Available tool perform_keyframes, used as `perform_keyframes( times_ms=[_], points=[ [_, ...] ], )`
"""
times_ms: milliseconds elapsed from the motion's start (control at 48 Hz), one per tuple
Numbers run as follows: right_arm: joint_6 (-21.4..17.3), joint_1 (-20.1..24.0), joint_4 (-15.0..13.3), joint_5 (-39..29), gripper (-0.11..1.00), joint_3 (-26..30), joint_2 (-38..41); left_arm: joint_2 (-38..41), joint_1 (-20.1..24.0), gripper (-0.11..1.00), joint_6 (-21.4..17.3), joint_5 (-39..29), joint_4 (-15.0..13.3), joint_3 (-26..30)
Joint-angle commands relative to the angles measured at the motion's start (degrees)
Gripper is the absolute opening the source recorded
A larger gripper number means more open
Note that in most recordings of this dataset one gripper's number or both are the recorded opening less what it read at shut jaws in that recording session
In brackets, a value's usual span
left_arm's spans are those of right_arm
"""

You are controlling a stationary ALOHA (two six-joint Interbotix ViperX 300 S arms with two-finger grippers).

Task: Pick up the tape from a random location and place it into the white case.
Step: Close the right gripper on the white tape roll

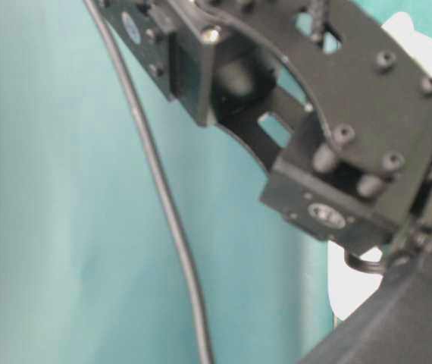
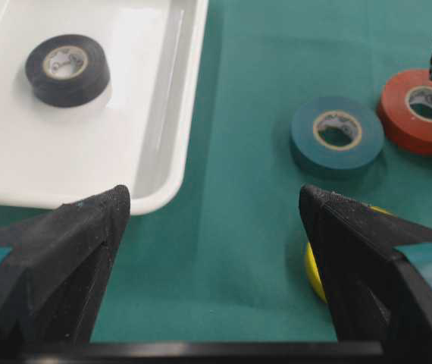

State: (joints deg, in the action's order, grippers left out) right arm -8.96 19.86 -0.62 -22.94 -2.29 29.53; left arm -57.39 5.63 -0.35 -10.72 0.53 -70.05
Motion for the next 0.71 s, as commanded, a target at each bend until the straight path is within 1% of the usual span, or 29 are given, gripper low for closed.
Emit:
perform_keyframes(
  times_ms=[0,125,167,501,688],
  points=[
    [0.35,0.26,-0.09,0.44,0.67,1.14,-1.14,0.53,0.09,0.90,-0.09,0.26,-0.09,0.62],
    [0.79,0.26,-0.09,0.26,0.39,1.14,-1.23,0.53,0.09,0.90,-0.09,0.26,-0.09,0.62],
    [0.79,0.26,-0.09,0.26,0.31,1.14,-1.23,0.53,0.18,0.90,-0.09,0.26,-0.09,0.62],
    [0.70,0.26,-0.09,0.09,0.31,1.23,-1.58,0.53,0.18,0.90,-0.09,0.26,-0.09,0.70],
    [0.18,0.26,-0.09,-1.49,0.31,1.32,-3.96,0.53,0.18,0.90,-0.18,0.26,-0.09,0.70]
  ],
)
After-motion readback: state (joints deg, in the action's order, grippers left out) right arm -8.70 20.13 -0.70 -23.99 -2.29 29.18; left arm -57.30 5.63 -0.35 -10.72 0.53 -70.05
